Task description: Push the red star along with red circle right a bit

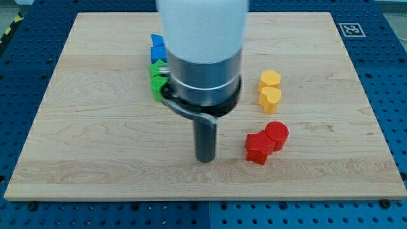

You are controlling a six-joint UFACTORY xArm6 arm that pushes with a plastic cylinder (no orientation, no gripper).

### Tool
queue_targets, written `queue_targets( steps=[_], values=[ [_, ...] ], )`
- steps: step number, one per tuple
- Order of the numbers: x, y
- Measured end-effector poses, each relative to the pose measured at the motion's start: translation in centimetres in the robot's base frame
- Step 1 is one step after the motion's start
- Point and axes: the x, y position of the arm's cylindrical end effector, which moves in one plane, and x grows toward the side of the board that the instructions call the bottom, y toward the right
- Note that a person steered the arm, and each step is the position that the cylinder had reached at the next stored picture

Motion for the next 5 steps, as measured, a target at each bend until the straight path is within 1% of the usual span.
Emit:
queue_targets(
  steps=[2,3,5],
  values=[
    [0.2,6.4],
    [0.8,7.9],
    [1.0,8.0]
  ],
)
